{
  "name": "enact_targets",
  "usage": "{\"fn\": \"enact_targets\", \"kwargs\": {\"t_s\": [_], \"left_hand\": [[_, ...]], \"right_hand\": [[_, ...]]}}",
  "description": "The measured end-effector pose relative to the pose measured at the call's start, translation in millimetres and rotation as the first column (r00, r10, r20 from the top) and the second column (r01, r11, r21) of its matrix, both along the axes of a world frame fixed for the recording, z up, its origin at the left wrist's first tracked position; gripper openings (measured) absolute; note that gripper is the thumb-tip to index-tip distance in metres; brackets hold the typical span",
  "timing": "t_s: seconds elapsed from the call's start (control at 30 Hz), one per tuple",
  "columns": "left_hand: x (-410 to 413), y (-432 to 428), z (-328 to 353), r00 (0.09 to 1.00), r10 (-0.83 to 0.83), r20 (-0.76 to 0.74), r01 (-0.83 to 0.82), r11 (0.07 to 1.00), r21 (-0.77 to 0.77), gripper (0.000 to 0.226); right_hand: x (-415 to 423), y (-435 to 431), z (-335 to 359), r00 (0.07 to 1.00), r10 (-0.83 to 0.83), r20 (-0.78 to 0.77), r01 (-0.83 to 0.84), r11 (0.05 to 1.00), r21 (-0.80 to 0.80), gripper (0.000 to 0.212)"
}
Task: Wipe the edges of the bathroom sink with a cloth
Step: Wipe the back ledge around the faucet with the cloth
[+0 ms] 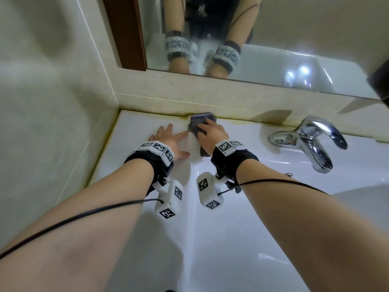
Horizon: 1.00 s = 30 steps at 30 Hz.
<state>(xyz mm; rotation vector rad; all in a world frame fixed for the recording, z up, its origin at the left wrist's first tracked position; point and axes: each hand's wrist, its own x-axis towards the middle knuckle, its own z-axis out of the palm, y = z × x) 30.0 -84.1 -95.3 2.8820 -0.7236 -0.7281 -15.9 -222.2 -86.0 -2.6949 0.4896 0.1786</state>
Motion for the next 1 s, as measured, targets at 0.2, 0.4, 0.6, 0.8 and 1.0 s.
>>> {"fn": "enact_targets", "kwargs": {"t_s": [0.2,0.4,0.6,0.8,1.0], "left_hand": [[6,-1,-4,1.0,-0.024,0.012,0.024,0.999,0.026,0.084],[9,-4,-9,1.0,-0.014,0.027,0.013,0.999,0.039,0.087],[11,-7,-12,1.0,-0.017,0.02,0.016,0.999,0.036,0.084],[7,-10,-14,1.0,0.017,0.02,-0.017,1.0,0.013,0.085],[7,-15,-16,0.998,0.054,0.031,-0.055,0.998,0.037,0.086]], "right_hand": [[1,3,-20,0.997,0.07,-0.01,-0.071,0.987,-0.145,0.047],[4,4,-25,0.988,0.147,-0.038,-0.151,0.977,-0.15,0.05],[-8,-30,-22,0.997,0.047,-0.058,-0.058,0.975,-0.215,0.051],[-6,-21,-20,0.997,0.022,-0.069,-0.037,0.973,-0.228,0.052],[3,7,-22,0.98,0.181,-0.087,-0.194,0.963,-0.187,0.054]]}}
